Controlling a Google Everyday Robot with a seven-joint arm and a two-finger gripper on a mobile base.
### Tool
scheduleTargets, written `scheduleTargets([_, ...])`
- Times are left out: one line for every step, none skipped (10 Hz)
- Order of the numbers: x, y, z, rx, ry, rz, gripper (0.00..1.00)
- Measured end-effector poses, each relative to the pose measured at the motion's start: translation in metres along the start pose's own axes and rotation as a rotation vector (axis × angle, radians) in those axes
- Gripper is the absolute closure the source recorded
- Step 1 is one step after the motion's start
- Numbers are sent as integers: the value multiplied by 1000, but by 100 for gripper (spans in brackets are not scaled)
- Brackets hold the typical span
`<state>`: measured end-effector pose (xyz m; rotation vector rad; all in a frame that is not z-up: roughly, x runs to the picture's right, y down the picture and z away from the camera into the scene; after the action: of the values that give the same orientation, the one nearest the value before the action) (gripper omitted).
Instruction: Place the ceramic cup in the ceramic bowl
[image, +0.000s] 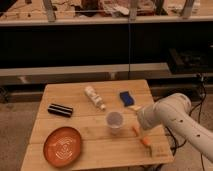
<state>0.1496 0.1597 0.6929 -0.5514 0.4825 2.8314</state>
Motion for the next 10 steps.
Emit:
scheduleTargets([0, 0, 0, 0, 7, 5, 20])
scheduleTargets([-1, 0, 4, 20, 13, 32, 20])
scheduleTargets([0, 2, 10, 42, 11, 76, 20])
scheduleTargets([1, 6, 21, 78, 2, 171, 20])
scheduleTargets([6, 11, 31, 99, -3, 230, 20])
scheduleTargets([11, 17, 38, 113, -8, 253, 20])
scheduleTargets([22, 29, 49, 129, -15, 281, 20])
scheduleTargets([37, 48, 64, 147, -26, 335, 20])
scheduleTargets([45, 67, 73, 160, -41, 379, 20])
scheduleTargets([49, 84, 77, 173, -55, 434, 20])
